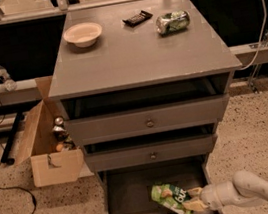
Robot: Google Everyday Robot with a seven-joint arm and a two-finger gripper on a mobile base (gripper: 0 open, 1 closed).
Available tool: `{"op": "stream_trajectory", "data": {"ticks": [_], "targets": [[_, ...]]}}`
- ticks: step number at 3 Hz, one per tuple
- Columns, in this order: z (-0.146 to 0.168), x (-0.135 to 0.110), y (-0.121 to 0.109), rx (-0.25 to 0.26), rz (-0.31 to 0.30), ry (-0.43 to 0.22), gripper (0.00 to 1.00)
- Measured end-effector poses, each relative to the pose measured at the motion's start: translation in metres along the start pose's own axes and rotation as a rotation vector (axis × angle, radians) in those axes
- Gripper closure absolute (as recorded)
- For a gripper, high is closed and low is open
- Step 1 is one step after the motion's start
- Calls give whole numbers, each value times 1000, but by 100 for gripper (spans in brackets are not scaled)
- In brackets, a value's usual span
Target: Pick green rice chip bag from bottom drawer and place on counter
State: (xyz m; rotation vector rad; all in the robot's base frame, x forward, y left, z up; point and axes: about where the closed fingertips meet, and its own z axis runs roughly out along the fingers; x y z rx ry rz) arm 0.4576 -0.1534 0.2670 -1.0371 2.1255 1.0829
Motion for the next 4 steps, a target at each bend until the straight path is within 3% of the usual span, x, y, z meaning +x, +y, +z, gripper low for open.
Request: {"op": "stream_trajectory", "data": {"ticks": [1,2,3,4], "targets": [[-46,-8,11,18,-136,-61,100],[-54,-7,14,23,-169,-73,100],[-79,-31,26,31,-240,-68,100],[-133,-85,48,15,-350,-124,100]]}}
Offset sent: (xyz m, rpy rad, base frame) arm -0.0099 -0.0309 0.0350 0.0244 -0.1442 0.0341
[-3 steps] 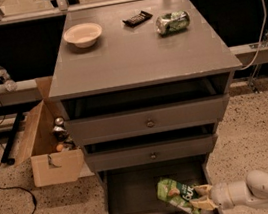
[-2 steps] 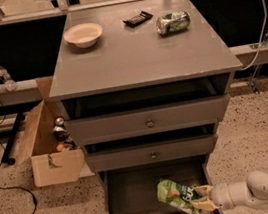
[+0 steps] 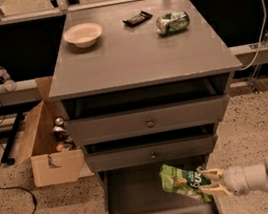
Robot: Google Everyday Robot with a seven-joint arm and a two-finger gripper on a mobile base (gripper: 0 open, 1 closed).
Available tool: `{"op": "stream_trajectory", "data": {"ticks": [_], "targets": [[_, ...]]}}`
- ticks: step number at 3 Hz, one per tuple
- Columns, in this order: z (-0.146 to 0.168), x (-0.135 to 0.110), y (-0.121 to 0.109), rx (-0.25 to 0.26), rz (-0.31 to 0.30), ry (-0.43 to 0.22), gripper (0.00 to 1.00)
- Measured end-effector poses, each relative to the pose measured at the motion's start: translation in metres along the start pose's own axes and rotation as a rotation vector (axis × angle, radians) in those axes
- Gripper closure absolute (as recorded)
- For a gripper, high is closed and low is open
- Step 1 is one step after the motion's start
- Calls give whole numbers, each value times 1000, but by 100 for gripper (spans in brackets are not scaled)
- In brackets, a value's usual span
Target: Pick green rice chip bag from bottom drawer and place on counter
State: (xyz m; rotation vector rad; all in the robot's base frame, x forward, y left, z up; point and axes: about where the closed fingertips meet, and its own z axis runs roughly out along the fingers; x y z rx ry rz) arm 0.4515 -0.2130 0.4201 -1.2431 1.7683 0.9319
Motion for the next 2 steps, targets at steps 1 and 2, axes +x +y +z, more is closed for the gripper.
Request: {"op": "stream_trajectory", "data": {"ticks": [1,2], "targets": [[-34,-69,11,-54,-129,-39,100],[-73,-139,19,-81,-261,-85,100]]}}
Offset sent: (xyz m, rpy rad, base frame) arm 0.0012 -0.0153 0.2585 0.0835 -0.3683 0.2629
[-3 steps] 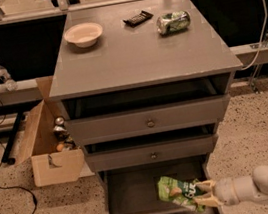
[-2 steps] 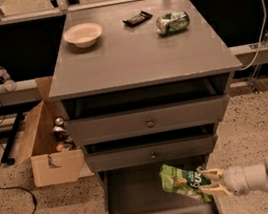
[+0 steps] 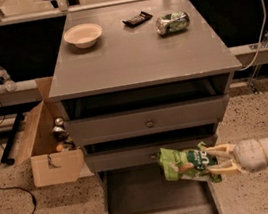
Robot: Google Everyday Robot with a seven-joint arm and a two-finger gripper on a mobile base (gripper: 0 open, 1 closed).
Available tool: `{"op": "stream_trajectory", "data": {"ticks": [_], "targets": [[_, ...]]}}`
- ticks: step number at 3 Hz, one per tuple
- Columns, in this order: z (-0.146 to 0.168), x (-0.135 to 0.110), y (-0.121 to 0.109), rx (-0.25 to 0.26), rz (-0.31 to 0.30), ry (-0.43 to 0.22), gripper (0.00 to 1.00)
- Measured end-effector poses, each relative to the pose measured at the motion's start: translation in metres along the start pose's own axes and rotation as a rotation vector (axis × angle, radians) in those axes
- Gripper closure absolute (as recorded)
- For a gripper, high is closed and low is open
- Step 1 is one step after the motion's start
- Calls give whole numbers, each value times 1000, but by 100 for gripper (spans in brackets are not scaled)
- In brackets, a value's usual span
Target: Pick green rice chip bag from bottom drawer and place on counter
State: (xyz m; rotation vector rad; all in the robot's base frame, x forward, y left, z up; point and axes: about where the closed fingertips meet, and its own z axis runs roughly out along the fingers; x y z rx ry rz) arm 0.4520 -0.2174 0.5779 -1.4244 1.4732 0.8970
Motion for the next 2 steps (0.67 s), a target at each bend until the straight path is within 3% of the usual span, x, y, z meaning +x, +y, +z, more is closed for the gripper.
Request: {"op": "stream_trajectory", "data": {"ticks": [1,2], "targets": [[-18,-52,-4,-15,-95,9,100],[-20,-59,-6,-18,-105,11,100]]}}
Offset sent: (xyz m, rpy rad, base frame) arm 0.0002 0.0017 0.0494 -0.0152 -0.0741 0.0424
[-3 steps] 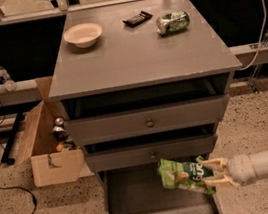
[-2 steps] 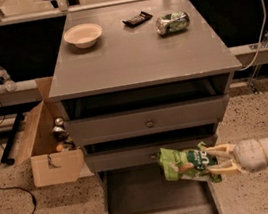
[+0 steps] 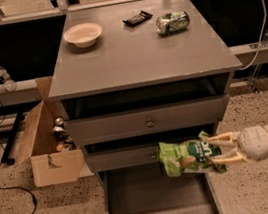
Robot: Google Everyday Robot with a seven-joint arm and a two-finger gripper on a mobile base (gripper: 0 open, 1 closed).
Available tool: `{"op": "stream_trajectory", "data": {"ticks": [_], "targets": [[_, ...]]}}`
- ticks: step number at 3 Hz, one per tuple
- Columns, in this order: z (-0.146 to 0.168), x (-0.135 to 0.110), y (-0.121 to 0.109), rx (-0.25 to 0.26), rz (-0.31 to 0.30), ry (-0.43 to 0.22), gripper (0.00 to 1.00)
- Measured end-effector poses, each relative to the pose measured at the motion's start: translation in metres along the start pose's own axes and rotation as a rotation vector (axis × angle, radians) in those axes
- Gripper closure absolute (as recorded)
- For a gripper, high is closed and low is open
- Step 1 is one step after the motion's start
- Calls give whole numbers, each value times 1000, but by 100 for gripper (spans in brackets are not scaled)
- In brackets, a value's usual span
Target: Pick green rice chip bag from bottom drawer and place on counter
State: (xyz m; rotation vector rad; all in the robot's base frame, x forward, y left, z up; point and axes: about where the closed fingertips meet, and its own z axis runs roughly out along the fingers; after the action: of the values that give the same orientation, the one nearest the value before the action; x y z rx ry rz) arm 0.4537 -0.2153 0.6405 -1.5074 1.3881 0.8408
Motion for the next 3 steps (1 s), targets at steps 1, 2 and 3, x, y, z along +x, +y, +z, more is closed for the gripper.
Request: {"op": "stream_trajectory", "data": {"ticks": [1,2,3], "targets": [[-9,-21,-9,-9,-31,4,100],[-33,-64,-24,-8,-78,21,100],[-60,-111,-44,0,-129,38,100]]}}
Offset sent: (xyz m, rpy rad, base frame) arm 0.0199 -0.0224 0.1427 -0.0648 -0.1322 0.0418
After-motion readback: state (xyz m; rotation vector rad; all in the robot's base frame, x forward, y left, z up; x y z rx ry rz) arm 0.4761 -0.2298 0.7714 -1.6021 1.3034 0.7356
